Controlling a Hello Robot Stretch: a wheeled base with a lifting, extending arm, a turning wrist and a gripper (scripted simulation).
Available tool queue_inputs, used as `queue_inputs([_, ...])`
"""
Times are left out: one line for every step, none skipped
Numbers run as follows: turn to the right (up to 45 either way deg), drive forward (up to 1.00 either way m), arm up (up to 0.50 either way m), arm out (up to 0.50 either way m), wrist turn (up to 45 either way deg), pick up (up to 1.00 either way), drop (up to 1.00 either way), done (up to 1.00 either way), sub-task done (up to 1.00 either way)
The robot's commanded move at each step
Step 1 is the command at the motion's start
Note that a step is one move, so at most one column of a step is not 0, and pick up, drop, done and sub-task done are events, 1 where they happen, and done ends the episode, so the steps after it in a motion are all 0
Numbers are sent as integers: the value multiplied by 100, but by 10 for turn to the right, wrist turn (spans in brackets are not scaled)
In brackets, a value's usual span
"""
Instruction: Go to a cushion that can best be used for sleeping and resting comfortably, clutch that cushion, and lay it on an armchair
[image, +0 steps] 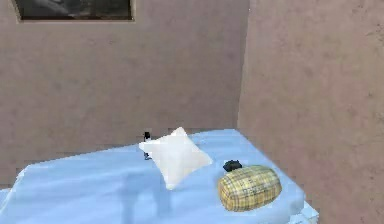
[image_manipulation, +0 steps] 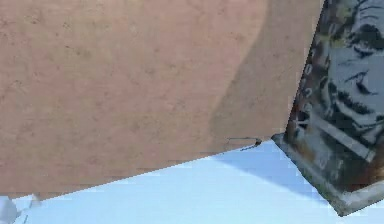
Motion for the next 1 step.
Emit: queue_inputs([-450,0,0,0,0,0,0,0,0])
